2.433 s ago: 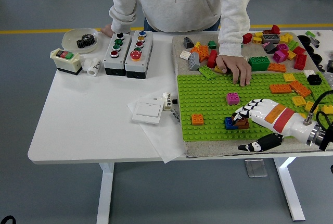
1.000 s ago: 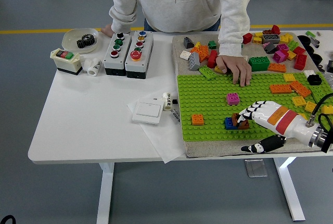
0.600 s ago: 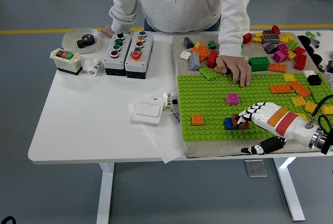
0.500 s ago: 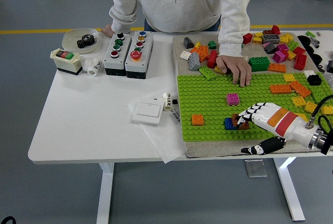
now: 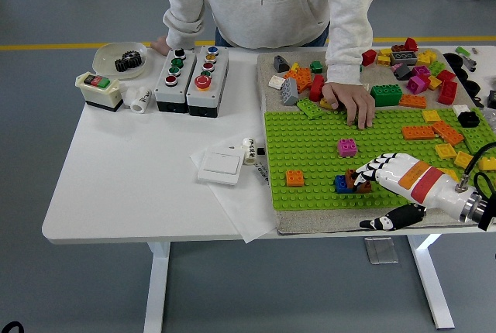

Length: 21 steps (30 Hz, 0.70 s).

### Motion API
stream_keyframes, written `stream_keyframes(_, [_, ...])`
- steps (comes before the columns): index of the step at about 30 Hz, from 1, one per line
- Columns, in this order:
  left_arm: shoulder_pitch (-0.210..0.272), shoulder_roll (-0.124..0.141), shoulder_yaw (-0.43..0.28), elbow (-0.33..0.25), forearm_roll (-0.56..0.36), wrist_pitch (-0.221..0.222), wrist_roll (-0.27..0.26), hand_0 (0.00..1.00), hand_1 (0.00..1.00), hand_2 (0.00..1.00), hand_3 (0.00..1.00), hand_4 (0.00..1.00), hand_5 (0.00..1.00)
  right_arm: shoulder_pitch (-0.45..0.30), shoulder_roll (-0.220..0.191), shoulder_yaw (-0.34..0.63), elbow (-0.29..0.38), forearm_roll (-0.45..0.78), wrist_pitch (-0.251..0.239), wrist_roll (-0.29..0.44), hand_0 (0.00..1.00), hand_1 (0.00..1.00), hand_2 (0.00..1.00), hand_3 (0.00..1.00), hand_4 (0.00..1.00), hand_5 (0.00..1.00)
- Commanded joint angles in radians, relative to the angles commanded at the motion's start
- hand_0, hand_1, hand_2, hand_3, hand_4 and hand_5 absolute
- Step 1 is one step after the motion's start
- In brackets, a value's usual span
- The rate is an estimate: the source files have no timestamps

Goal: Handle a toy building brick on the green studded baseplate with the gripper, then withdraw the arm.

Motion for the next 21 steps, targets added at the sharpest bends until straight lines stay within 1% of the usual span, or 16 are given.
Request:
stream_keyframes(10, [-0.002,0.001,0.000,0.001,-0.002,0.000,0.000,0.734,0.734,0.747,0.596,0.661,0.598,-0.002,-0.009,0.034,0.031,0.018,0.002,0.006,0.707,0.667,0.704,0.620,0.919,0.641])
stream_keyframes(15, [-0.004,0.002,0.000,0.001,-0.002,0.000,0.000,0.734,0.735,0.747,0.596,0.660,0.598,0.001,-0.010,0.049,0.044,0.050,0.009,0.010,0.707,0.660,0.699,0.619,0.919,0.640])
stream_keyframes(18, [-0.004,0.003,0.001,0.001,-0.004,0.000,0.000,0.734,0.735,0.747,0.596,0.660,0.598,0.016,-0.004,0.045,0.025,0.112,0.012,0.007,0.707,0.660,0.699,0.619,0.919,0.640])
stream_keyframes(21, [-0.005,0.004,0.002,0.001,-0.005,0.000,0.000,0.736,0.735,0.746,0.596,0.660,0.598,0.041,0.012,0.051,-0.011,0.158,-0.001,-0.004,0.711,0.657,0.697,0.613,0.910,0.624])
